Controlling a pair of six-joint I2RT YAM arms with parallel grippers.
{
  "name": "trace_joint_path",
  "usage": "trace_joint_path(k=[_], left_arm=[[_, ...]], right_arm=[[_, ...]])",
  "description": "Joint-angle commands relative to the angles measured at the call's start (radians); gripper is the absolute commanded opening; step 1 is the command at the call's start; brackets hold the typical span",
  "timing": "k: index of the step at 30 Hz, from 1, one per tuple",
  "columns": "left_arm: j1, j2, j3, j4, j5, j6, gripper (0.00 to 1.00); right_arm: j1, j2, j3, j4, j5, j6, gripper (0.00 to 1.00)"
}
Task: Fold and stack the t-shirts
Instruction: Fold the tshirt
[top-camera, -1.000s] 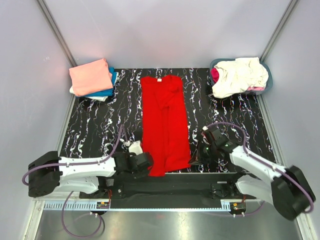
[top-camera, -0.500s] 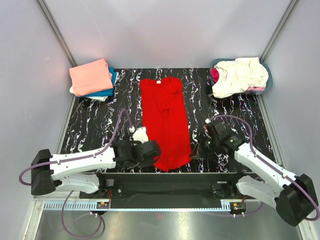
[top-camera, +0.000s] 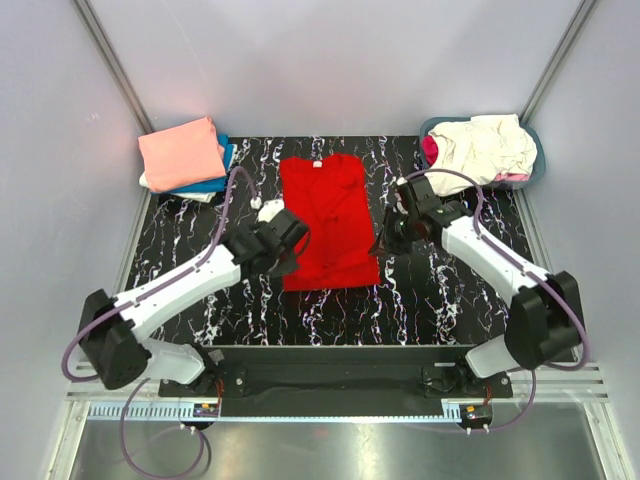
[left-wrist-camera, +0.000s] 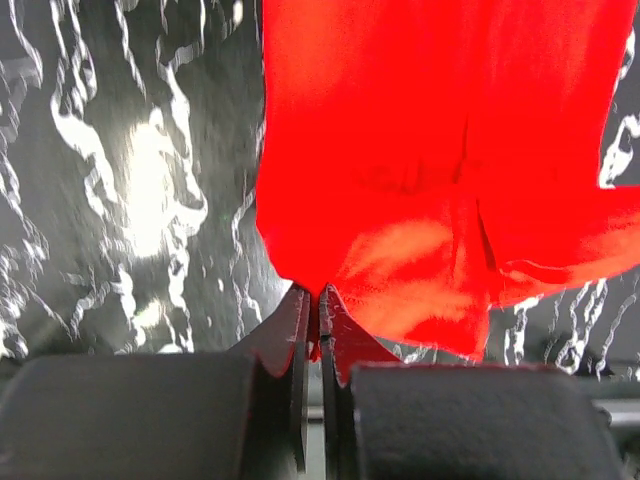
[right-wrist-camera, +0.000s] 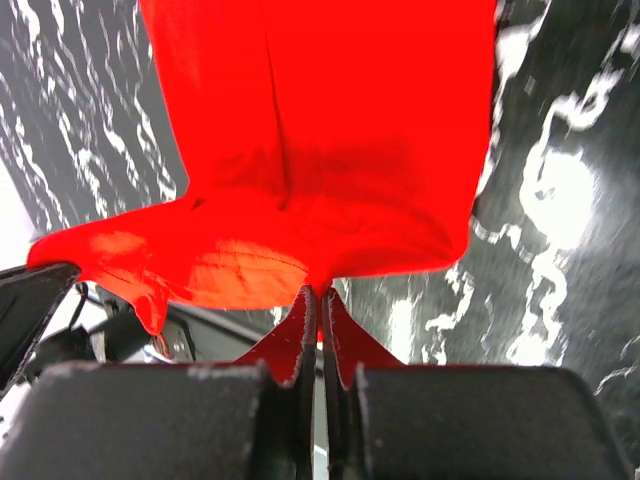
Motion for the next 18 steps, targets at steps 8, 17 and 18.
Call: trace_joint_path(k=[8, 17, 18], left_arm=[[0.143, 0.257, 0.229, 0.047, 0.042, 0.27, 0.01], [0.218, 0.392, 0.308, 0.081, 0.101, 0.333, 0.0], [0.221, 0.409, 0.313, 0.083, 0.105, 0.336, 0.0]], right_arm=[[-0.106, 0.225, 0.244, -0.036, -0.03, -0.128, 0.0], [-0.127, 0.357, 0.333, -0.031, -0.08, -0.155, 0.0], [-0.127, 0.367, 0.341, -0.028, -0.081, -0.156, 0.0]])
